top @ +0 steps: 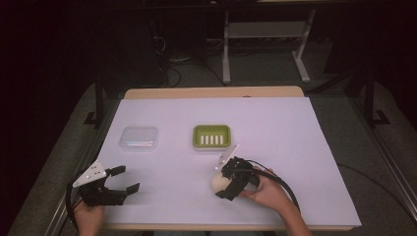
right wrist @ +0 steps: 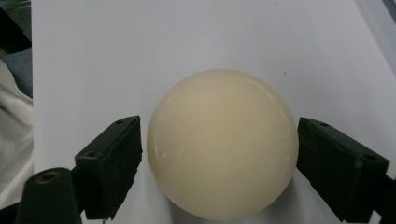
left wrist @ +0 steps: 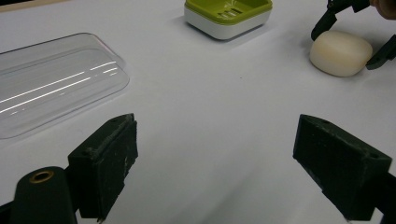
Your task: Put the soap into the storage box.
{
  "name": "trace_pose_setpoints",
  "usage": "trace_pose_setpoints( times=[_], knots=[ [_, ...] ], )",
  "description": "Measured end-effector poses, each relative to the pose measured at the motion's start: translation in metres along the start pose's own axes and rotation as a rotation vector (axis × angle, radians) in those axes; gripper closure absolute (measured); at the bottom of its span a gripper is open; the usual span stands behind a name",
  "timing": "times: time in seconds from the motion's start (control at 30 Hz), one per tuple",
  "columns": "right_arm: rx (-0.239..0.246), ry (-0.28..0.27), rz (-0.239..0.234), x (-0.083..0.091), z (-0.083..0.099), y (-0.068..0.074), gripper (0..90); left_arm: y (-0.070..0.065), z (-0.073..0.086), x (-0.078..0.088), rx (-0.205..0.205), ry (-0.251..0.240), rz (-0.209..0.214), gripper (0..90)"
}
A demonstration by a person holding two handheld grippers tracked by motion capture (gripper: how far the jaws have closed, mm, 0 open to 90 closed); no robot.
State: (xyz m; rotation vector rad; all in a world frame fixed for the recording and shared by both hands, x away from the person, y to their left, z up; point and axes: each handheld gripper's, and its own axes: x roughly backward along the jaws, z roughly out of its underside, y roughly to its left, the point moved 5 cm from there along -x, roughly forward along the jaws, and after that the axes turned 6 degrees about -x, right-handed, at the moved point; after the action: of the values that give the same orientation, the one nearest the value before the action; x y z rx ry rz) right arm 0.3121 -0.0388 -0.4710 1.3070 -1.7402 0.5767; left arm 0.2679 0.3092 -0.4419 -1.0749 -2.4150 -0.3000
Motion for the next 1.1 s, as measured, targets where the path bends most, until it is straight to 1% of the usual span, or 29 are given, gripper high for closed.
trace_pose_setpoints(
  times=[0.1,0.17,0.23,0.27,0.33,0.43,0.47,0.53,0.8,1.1],
  knots=[
    [0.000,-0.003,-0.003,-0.0010,0.0003,-0.0003,15.0,0.0005,0.0002,0.0001,0.005,0.001,-0.002,13.3],
    [0.005,-0.002,0.004,-0.0025,0.0008,-0.0002,15.4,0.0004,0.0001,-0.0001,0.005,0.000,-0.001,13.2],
    [0.011,-0.009,0.006,-0.0050,0.0025,-0.0005,17.5,0.0003,0.0000,-0.0004,0.007,-0.002,-0.001,13.2],
    [0.003,0.008,0.002,-0.0084,0.0042,-0.0014,17.1,0.0003,-0.0001,-0.0004,0.005,-0.002,0.000,13.3],
    [0.006,-0.001,0.009,-0.0067,0.0034,-0.0005,18.1,0.0001,-0.0002,-0.0005,0.005,-0.003,0.000,13.2],
    [0.008,-0.013,0.006,-0.0059,0.0021,-0.0005,18.1,0.0002,-0.0001,-0.0007,0.005,-0.001,0.001,13.3],
    [0.002,-0.007,0.009,-0.0065,0.0025,-0.0003,18.1,0.0001,-0.0002,-0.0008,0.006,-0.003,0.000,13.3],
    [0.006,-0.001,0.010,-0.0084,0.0030,-0.0002,18.6,0.0001,-0.0003,-0.0006,0.006,-0.004,0.001,13.2],
    [0.019,-0.011,0.023,-0.0094,0.0024,0.0007,22.2,-0.0002,-0.0005,-0.0014,0.005,-0.004,0.003,13.2],
    [0.024,-0.011,0.024,-0.0088,0.0025,0.0006,22.8,0.0002,-0.0008,-0.0009,0.008,-0.006,0.005,13.3]
  ],
)
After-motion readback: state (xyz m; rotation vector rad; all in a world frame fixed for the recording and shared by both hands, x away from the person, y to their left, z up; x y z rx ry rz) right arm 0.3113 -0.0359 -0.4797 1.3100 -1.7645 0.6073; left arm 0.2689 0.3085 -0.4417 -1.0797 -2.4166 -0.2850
